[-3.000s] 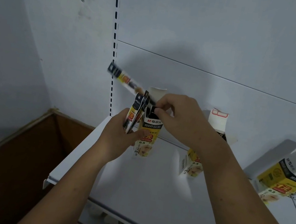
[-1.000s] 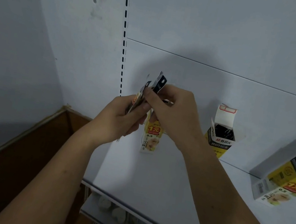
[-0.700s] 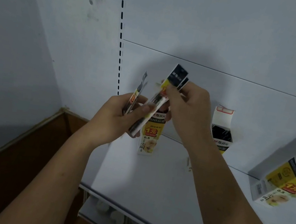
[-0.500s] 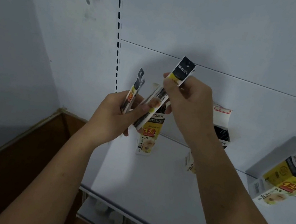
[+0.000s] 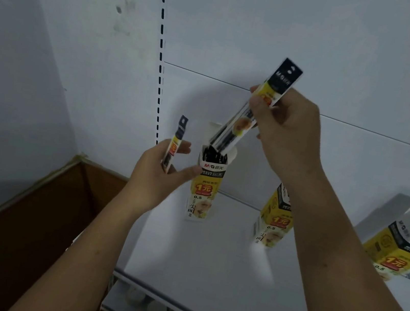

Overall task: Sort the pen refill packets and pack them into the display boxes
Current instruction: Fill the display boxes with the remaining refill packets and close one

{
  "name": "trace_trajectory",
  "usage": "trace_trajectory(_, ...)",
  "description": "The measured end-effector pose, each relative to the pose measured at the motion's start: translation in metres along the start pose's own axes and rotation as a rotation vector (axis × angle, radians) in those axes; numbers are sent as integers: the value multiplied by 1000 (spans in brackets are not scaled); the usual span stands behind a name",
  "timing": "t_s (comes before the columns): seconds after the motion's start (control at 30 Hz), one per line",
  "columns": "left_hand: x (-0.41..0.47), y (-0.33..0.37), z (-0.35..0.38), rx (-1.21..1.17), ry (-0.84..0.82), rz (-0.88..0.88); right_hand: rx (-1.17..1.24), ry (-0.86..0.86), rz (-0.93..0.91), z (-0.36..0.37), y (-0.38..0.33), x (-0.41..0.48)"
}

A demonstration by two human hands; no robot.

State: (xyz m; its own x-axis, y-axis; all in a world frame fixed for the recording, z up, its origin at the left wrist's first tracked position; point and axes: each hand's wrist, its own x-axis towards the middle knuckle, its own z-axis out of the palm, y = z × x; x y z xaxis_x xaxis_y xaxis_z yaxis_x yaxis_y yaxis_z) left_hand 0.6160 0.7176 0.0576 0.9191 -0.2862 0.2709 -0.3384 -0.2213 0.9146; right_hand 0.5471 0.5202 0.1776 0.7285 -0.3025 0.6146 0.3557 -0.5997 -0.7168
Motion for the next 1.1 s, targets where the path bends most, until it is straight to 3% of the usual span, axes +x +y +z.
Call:
trace_trajectory(0.17, 0, -4, 16, -19, -111, 26, -57, -130, 14, 7, 10, -3)
trace_trajectory(0.47, 0, -8, 22, -48, -115, 4, -135, -281, 28, 16, 20, -5)
trace_trajectory(0.7, -1, -9, 21, -49, -132, 12, -65, -129, -24, 0, 8, 4)
trace_trajectory(0.83, 0, -10, 22, -42, -131, 12, -109, -268, 8, 8, 12, 4)
trace_trajectory(1.1, 1, -15, 21, -11, -125, 2, -141, -337, 51, 13, 20, 2)
